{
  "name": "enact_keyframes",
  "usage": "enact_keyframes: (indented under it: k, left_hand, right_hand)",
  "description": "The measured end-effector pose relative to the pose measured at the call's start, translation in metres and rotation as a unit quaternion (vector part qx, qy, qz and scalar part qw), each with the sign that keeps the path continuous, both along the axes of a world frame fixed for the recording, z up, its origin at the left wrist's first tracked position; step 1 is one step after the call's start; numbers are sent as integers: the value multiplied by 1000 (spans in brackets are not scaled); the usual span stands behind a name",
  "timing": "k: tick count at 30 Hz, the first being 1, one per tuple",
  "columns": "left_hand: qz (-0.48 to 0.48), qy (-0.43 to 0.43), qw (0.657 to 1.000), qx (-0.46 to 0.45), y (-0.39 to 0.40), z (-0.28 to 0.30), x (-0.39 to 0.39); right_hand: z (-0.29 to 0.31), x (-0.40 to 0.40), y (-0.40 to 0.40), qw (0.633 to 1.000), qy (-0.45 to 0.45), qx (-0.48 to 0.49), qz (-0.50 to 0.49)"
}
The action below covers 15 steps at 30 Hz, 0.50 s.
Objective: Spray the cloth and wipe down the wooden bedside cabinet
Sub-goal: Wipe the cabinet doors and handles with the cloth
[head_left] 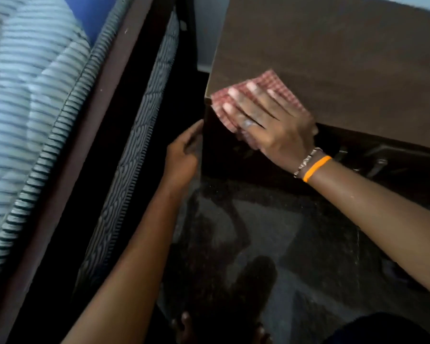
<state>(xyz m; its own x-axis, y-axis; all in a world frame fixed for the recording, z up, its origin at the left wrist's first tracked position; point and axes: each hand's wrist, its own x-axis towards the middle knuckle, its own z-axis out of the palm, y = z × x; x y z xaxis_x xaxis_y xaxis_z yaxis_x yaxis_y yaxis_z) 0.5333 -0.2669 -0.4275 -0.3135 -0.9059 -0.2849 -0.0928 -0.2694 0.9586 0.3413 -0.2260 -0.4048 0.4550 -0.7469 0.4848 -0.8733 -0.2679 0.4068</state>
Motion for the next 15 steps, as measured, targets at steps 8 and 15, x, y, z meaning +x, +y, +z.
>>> enact_keyframes:
  k: [8, 15]
  left_hand:
    - [131, 97, 985, 54, -27, -37, -8]
    - [85, 45, 995, 31, -12, -49, -13]
  right_hand:
    - [-66, 35, -35, 988, 136, -57, -47]
    - [-130, -2, 1, 955, 288, 75, 17]
